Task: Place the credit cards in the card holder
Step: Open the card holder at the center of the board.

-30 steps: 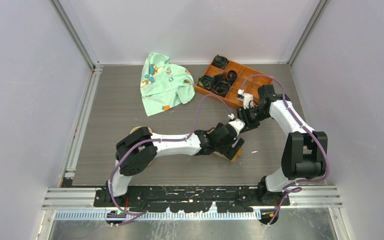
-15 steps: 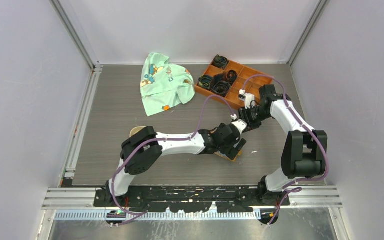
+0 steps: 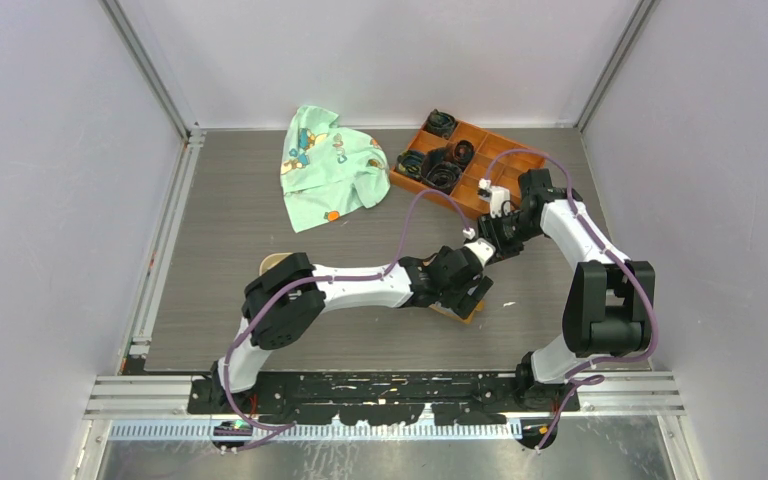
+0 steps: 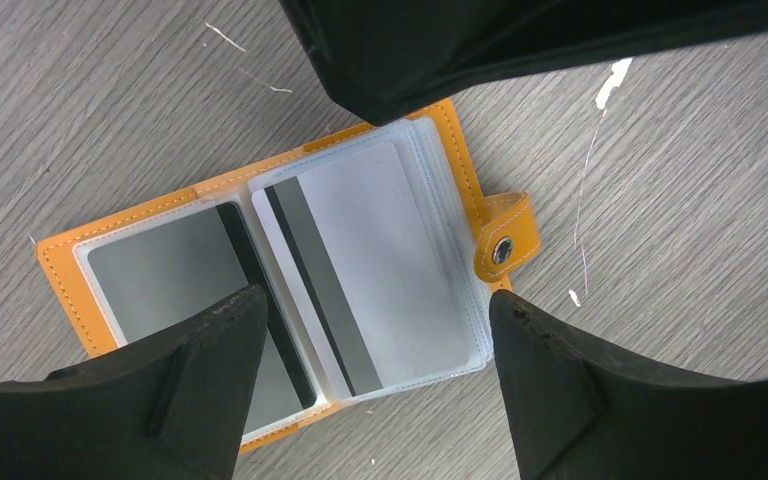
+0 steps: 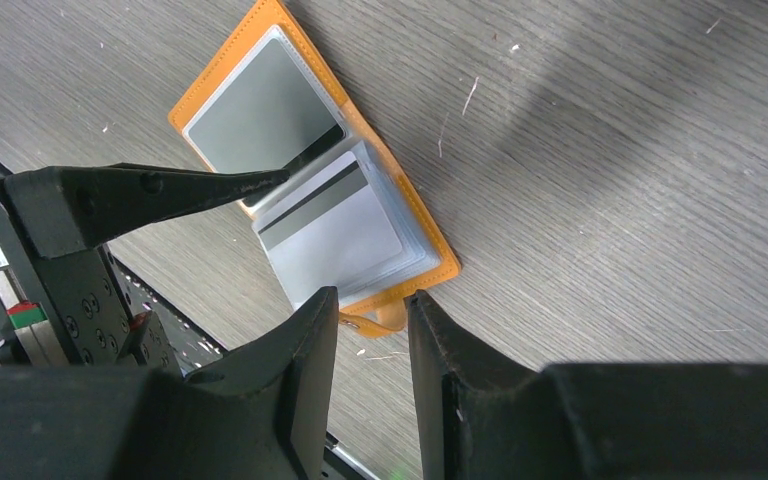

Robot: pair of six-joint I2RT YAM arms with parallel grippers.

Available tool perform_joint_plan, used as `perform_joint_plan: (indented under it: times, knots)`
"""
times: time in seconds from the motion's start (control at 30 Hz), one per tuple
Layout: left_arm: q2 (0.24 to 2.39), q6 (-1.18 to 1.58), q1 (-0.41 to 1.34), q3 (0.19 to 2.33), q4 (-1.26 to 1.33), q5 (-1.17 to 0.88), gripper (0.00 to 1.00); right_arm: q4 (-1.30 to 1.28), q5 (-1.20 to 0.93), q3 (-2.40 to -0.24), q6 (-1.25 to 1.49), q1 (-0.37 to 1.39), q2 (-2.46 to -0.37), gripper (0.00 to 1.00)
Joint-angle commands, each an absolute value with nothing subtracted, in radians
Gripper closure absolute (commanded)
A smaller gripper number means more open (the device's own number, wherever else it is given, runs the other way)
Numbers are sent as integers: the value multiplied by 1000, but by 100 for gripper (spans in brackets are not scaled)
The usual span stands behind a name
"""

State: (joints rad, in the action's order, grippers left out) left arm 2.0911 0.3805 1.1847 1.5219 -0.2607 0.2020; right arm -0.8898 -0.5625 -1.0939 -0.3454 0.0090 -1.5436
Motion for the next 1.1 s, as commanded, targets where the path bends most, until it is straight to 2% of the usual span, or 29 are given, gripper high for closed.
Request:
perform_joint_plan:
  times: [0.0, 0.33, 0.77, 1.07]
  knots:
    - [2119, 362, 1188, 1564, -288, 197, 19, -901, -609, -1106, -344, 14, -1529, 62]
    - [2141, 362, 1188, 1580, -313, 200, 19, -899, -611, -1107, -341, 14, -1525, 61]
    - [2111, 353, 1189, 1533, -299, 189, 30, -893, -619, -1106, -329, -29, -1508, 59]
    - [2099, 357, 1191, 1514, -283, 198, 27, -888, -621, -1105, -324, -37, -1503, 59]
